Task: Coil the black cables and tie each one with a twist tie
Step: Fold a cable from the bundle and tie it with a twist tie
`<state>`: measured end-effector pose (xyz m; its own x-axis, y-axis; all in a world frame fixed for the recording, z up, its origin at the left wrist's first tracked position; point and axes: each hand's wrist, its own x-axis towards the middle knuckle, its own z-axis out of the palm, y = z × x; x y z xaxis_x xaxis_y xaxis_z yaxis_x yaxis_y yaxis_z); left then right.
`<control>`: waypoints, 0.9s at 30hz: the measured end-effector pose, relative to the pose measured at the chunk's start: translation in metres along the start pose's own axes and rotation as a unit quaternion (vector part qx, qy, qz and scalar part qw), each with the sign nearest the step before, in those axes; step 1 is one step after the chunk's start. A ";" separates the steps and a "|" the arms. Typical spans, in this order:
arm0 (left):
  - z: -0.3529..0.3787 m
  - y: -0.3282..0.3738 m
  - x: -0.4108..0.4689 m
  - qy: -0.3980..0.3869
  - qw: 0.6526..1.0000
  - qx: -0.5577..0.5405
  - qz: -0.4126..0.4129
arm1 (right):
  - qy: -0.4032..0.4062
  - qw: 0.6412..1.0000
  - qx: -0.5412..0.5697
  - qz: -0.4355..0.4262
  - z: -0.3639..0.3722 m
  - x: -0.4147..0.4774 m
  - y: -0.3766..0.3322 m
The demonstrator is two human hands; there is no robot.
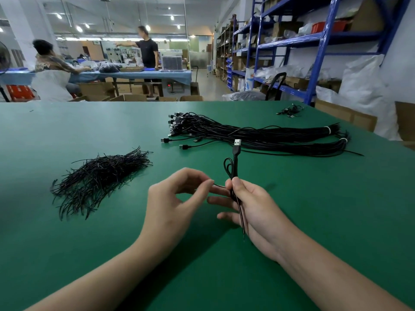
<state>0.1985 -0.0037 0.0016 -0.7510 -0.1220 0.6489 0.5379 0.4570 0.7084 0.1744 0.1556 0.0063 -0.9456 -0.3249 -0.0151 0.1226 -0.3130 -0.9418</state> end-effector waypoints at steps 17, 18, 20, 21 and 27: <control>-0.010 -0.006 0.005 -0.243 0.933 -0.217 -0.155 | -0.045 0.990 -0.108 -0.076 0.004 -0.006 -0.002; -0.010 -0.005 0.005 -0.242 0.931 -0.224 -0.156 | -0.051 0.990 -0.108 -0.075 0.005 -0.007 -0.002; -0.011 -0.006 0.006 -0.245 0.928 -0.235 -0.155 | -0.056 0.991 -0.099 -0.075 0.005 -0.008 -0.003; -0.011 -0.006 0.006 -0.251 0.925 -0.239 -0.154 | -0.058 0.991 -0.092 -0.074 0.005 -0.009 -0.003; -0.011 -0.008 0.006 -0.263 0.922 -0.226 -0.174 | -0.086 0.990 -0.087 -0.068 0.009 -0.010 -0.001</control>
<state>0.1941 -0.0176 0.0032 -0.9260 0.3062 0.2210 0.2452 0.0422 0.9686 0.1865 0.1509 0.0108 -0.8827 -0.4421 0.1593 -0.0700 -0.2114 -0.9749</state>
